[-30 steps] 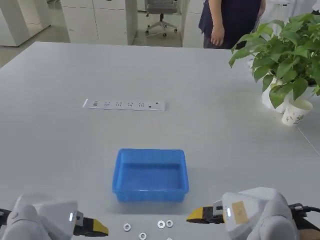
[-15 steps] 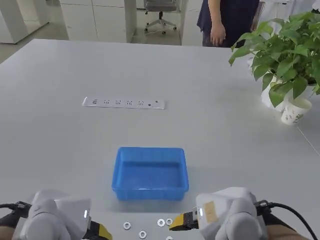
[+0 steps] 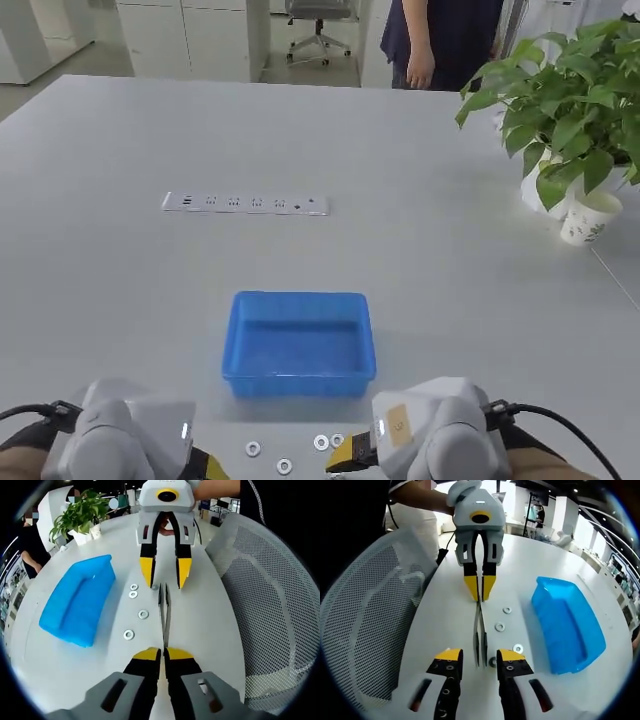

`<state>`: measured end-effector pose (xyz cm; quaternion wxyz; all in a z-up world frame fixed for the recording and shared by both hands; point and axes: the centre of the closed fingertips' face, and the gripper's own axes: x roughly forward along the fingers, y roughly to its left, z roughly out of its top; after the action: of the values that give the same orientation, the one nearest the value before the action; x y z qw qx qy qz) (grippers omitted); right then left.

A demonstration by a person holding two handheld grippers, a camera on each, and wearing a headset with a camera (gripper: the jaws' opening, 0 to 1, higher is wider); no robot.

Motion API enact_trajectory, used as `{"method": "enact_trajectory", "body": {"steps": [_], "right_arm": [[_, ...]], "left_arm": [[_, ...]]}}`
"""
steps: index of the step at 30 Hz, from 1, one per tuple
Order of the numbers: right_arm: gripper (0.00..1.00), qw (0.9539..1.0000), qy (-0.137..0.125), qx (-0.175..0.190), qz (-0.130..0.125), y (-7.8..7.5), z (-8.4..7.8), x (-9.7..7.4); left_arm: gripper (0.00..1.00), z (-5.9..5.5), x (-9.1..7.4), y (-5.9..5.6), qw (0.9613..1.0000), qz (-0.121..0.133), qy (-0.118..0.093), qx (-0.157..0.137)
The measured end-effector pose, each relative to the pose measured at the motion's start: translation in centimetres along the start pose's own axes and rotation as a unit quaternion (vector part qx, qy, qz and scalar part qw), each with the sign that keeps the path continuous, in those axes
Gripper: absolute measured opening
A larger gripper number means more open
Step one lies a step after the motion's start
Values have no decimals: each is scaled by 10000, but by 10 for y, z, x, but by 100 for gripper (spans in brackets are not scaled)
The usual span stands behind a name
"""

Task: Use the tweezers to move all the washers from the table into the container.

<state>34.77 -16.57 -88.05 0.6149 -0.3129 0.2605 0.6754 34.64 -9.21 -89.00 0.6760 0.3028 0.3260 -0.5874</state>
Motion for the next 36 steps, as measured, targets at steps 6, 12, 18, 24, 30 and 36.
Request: {"method": "enact_trajectory", "body": {"steps": [6,12,18,24,30,36], "right_arm": [[25,10000,1,-14,7,-1,2,3],[22,10000,47,-64,8,0,2,7],[22,9999,74,-100,-4,0,3,8],[20,9999,99,-133,19,2,5,11],[20,9998,100,-156,33,3,7,15],[19,9998,92,-175,60,4,10,18]], "left_arm": [[6,-1,0,1,10000,-23,3,-61],[5,-1,0,-1,10000,-43,38,-63],[5,0,-3,-4,10000,-61,69,6],[5,4,-6,-5,10000,-60,58,25],[5,9,-10,-7,10000,-61,28,62],[5,17,-16,-7,10000,-44,-37,13]]}}
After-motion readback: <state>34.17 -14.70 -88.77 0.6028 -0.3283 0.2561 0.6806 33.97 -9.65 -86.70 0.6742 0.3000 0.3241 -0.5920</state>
